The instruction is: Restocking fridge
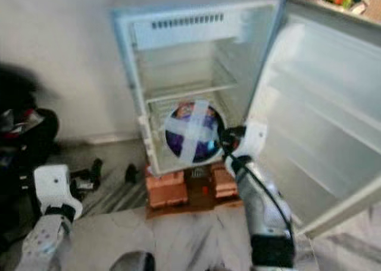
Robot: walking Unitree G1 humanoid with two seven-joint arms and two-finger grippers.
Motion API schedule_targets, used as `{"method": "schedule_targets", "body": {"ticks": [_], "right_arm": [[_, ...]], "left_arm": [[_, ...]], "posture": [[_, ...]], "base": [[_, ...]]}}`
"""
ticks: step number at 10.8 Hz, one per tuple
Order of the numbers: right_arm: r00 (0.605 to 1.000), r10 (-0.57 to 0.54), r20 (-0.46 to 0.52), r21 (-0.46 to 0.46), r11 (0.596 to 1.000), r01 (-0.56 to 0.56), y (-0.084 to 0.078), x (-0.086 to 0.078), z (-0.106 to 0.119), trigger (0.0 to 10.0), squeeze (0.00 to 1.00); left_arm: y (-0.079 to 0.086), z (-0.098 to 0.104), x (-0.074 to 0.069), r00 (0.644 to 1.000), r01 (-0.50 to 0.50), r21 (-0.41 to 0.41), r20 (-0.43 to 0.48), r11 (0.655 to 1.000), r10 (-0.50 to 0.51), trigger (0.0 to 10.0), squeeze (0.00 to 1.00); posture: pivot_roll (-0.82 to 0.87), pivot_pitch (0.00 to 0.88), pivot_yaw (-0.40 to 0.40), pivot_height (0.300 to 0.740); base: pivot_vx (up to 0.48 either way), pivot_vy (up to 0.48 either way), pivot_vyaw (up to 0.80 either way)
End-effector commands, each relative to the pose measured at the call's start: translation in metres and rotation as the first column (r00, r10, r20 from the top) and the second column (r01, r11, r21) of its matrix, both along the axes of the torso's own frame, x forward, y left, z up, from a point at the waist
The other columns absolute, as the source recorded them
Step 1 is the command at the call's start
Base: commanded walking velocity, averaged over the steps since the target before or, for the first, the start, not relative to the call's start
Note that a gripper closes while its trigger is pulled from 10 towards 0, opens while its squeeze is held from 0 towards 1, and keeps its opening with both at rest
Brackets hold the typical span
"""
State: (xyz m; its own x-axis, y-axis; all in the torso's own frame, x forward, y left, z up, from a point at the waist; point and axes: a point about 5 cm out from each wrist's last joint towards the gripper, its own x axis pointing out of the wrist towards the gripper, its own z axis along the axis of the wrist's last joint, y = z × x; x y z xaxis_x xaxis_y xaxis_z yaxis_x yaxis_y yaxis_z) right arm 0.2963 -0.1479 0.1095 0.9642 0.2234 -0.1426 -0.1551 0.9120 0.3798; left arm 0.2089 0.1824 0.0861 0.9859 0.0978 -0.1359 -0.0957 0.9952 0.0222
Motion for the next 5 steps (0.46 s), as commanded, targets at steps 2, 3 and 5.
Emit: {"method": "schedule_targets", "body": {"ticks": [2,3,5], "right_arm": [[0.998,0.027,0.058,0.000,1.000,-0.027,0.0072,0.0065,0.0151,10.0,0.00],[0.998,0.030,0.061,-0.004,1.000,-0.030,0.0073,0.0072,0.0157,10.0,0.00],[0.998,0.026,0.056,-0.021,0.999,-0.024,0.0052,0.0079,0.0137,10.0,0.00]], "left_arm": [[-0.0084,0.0147,0.0090,0.996,0.064,-0.017,0.067,0.998,-0.063,10.0,0.00],[-0.0091,0.0161,0.0096,0.995,0.068,-0.017,0.073,0.998,-0.066,10.0,0.00],[-0.0083,0.0109,0.0080,0.996,0.071,-0.015,0.052,0.997,-0.070,10.0,0.00]], "posture": [[0.11,0.082,-0.006,0.740],[0.11,0.083,-0.006,0.740],[0.11,0.087,-0.008,0.740]], "base": [[0.126,0.000,0.00],[0.240,0.000,0.00],[0.313,0.000,0.00]]}}
